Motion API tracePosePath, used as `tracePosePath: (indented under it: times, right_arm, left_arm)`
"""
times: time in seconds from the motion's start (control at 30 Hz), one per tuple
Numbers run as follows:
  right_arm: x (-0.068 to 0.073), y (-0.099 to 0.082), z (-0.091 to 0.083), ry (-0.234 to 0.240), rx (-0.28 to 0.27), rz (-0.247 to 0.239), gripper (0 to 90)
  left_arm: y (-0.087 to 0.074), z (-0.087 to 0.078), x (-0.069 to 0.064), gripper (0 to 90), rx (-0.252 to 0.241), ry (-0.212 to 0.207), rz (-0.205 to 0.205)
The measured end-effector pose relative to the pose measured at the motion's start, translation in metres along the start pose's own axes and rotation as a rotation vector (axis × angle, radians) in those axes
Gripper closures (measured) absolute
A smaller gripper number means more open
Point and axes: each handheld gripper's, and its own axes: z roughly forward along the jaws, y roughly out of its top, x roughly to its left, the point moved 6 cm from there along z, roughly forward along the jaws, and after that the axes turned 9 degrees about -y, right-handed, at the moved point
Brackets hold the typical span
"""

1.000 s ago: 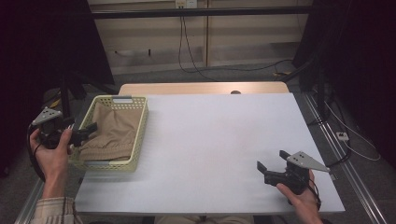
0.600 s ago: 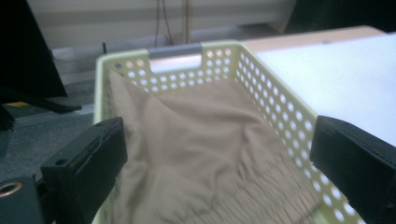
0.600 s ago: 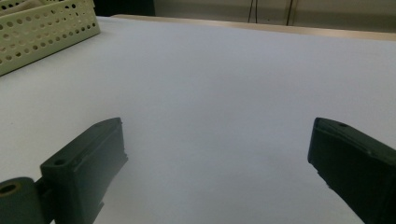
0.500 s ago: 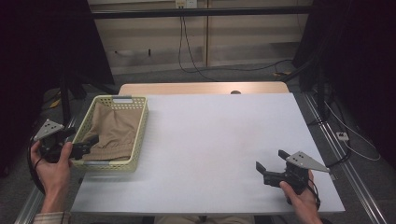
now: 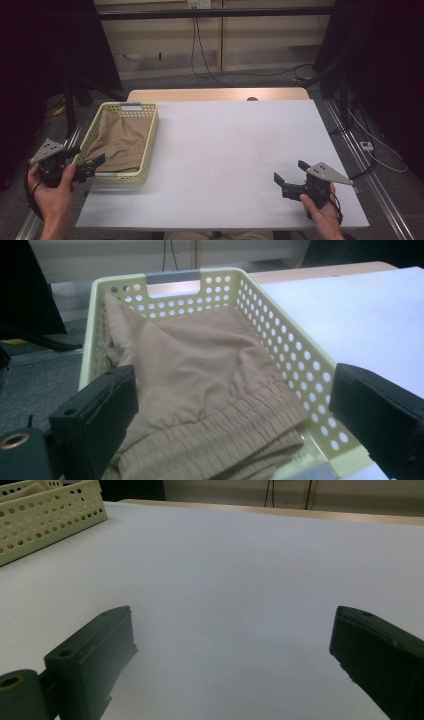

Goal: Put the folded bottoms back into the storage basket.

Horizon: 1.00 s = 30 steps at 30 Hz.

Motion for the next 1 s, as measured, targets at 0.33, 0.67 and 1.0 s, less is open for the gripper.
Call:
tracePosePath:
  times: [0.33,0.67,1.0]
  right_arm:
    - [0.000,0.000,-0.001,-0.002,-0.002,-0.004,4.0]
    - [0.000,0.001,0.000,-0.003,-0.004,0.003,4.1]
    - [0.000,0.002,-0.001,-0.004,-0.005,0.007,3.7]
  left_arm:
    - [0.001,0.007,-0.029,7.1,-0.004,-0.050,0.021]
    - [0.005,0.026,-0.053,5.0,-0.025,-0.102,0.080]
    - [0.009,0.040,-0.078,6.4,-0.020,-0.124,0.114]
